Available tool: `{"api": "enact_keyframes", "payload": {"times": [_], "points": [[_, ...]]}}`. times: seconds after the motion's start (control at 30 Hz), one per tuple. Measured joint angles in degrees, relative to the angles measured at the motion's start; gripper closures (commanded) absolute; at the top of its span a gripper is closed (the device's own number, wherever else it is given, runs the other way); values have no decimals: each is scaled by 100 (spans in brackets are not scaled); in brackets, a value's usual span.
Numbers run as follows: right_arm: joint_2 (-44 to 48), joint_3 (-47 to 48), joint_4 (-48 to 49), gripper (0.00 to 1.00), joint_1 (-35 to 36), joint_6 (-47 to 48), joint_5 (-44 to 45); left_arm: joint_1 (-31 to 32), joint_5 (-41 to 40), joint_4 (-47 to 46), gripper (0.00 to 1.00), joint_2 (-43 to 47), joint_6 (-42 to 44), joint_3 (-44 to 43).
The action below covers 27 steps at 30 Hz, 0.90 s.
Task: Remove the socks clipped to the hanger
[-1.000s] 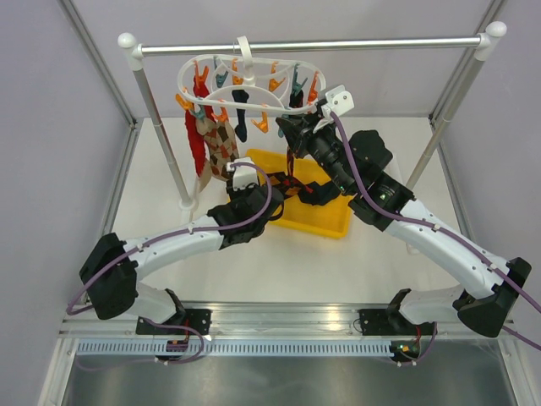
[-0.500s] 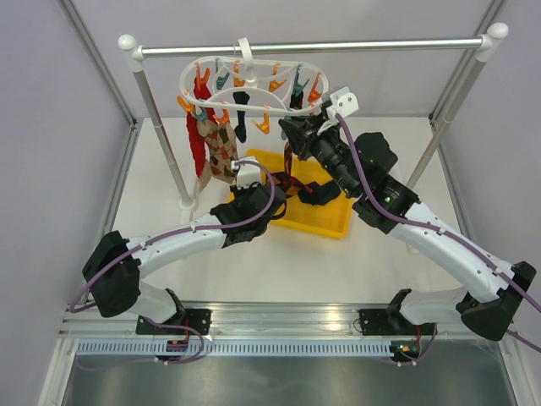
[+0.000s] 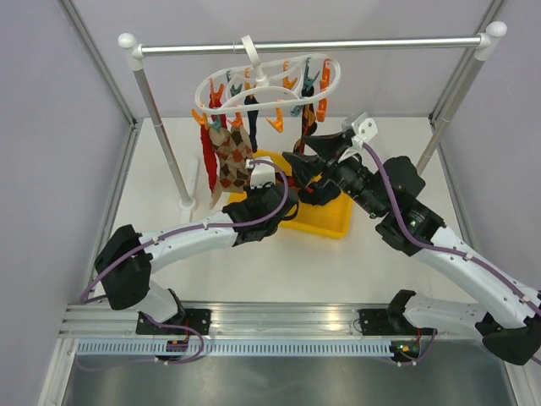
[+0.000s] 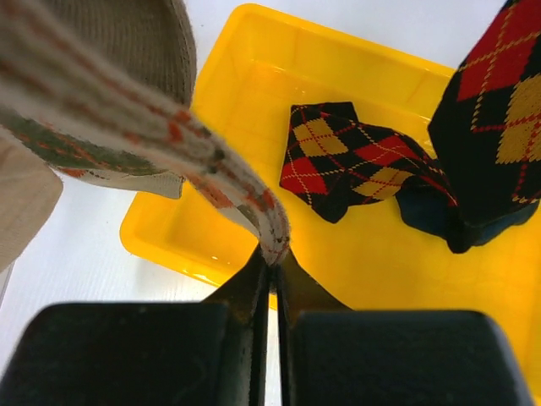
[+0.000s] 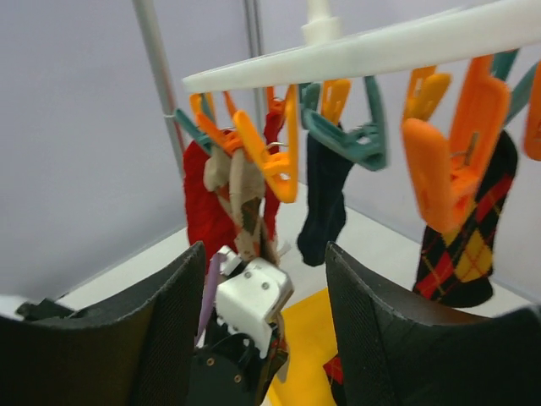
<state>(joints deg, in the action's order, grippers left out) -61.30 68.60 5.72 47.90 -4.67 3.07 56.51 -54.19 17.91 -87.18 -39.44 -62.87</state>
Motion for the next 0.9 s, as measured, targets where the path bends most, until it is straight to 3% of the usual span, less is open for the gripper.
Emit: {"api": "enact_keyframes", "payload": {"times": [0.2,0.4,0.67,0.9], "points": [[94,-66,-116,34,0,46,-898,68,37,0,98,-177,28,-168],[-575,577,-367,33,210,188,-1161,122,37,0,98,-240,50,-289],[-1445,1113,-299,27,933,643,-321,133,35,0,98,-330,55,-339],[-2002,1416,-33,26,1078,909,614,188,35,0,98,-398,55,-396]]}}
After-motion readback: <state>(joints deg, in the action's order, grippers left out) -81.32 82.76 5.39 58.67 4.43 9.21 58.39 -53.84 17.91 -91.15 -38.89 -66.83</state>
